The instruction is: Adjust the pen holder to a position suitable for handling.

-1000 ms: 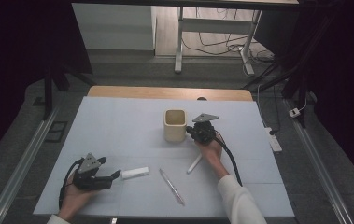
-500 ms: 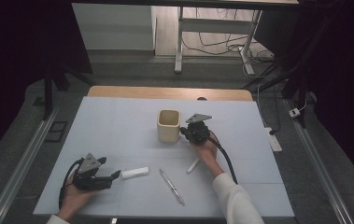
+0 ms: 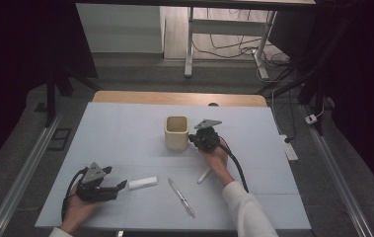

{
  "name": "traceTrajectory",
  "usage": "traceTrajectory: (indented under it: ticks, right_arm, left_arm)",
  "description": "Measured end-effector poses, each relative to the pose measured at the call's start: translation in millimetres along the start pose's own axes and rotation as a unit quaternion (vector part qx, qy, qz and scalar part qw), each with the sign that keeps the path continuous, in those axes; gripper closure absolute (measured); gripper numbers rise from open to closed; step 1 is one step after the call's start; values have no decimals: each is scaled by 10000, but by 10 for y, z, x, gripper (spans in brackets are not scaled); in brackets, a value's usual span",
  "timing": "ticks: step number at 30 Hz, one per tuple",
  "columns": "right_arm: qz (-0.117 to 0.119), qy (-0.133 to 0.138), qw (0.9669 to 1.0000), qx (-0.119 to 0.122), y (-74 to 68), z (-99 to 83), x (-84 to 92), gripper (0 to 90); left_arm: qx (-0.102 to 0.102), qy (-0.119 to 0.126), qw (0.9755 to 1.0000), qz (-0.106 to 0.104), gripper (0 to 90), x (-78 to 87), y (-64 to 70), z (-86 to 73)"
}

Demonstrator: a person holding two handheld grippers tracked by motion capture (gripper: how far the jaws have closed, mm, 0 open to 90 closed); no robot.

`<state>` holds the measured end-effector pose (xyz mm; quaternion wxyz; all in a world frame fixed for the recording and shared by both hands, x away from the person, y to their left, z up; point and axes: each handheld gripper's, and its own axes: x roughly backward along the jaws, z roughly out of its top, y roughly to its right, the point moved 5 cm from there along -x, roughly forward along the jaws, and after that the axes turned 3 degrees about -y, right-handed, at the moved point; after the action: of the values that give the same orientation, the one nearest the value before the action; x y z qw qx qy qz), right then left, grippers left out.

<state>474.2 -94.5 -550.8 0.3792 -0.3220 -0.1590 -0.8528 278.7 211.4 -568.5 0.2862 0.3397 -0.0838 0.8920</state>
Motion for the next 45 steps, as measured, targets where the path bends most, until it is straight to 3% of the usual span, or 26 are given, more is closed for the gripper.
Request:
traceTrajectory:
  ticks: [9, 15, 24, 31, 33, 35, 45]
  right_arm:
    - [47, 104, 9998, 147, -59, 1, 155, 894]
    - [55, 107, 9997, 229, -111, -86, 348, 893]
    - [124, 318, 9992, 199, -138, -194, 654, 892]
    - [152, 389, 9990, 127, -178, -233, 900, 607]
    - [246, 361, 9990, -30, -198, -251, 969, 542]
    - [303, 335, 9989, -88, -235, -279, 1032, 504]
    - [664, 94, 9976, 173, -459, -337, 1153, 434]
  left_arm:
    - [14, 0, 10000, 15, 219, 5, -10, -7]
    - [13, -9, 10000, 23, 219, 3, -10, -9]
    - [13, -33, 10000, 68, 219, 3, -14, -15]
    - [29, 6, 9999, 98, 218, 14, -22, -5]
    - [20, 0, 9999, 100, 219, 17, -23, -12]
    - [22, 2, 10000, 97, 218, 19, -29, -17]
    - [74, 3, 9999, 127, 219, 9, -50, -11]
